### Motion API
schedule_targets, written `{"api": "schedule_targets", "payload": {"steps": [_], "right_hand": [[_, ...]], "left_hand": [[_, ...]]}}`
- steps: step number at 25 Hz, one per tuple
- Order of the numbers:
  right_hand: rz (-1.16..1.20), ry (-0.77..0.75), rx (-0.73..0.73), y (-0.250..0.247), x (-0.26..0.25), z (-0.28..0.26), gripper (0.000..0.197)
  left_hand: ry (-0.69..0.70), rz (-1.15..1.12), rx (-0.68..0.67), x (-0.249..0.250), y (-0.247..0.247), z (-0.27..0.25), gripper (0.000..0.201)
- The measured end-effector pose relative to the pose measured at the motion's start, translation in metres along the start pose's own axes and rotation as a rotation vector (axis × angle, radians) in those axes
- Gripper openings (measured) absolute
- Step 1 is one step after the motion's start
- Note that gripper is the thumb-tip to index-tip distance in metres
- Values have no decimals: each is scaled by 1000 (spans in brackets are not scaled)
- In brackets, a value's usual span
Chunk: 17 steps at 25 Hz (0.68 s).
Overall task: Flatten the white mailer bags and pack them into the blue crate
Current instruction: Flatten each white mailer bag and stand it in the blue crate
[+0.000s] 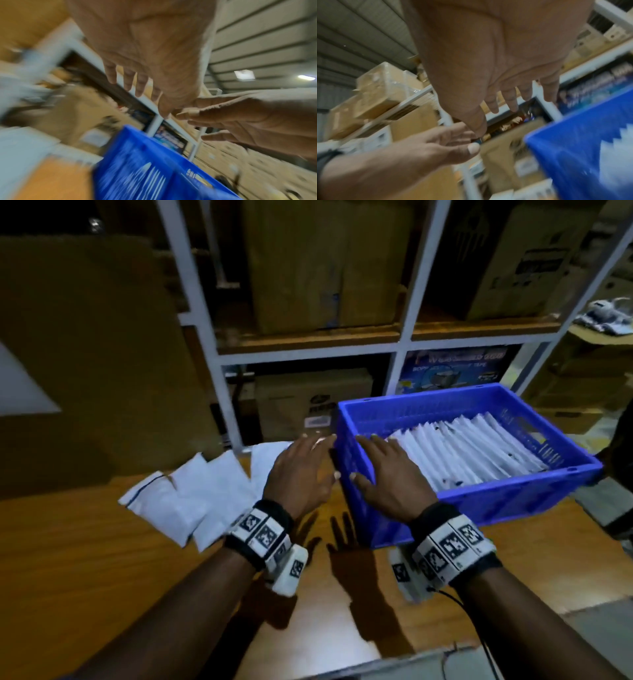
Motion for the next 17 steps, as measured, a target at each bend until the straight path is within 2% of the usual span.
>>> {"api": "schedule_targets", "payload": {"steps": [4,9,13,17], "right_hand": [[70,-20,-85,66,-88,-54,76],[84,-37,-268,142,-168,-94,72],[70,-25,-339,177,-182,-77,71],[78,58,-338,197,-161,-21,66]], "left_hand": [[-249,-102,-16,-75,-3,-118,66],[-342,-123,-60,-135,2,-195,68],[-387,-131,-46,-165,-2,-202,66],[-352,-69,-119,-183,3,-165,65]]}}
Point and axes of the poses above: each hand's wrist, its own z-axis towards the middle knuckle, its own y-axis out of the palm, x = y × z, the point moved 9 cm from there along z, towards the middle knuckle, and after that the axes turned 12 degrees about -z, right-handed, at the moved point
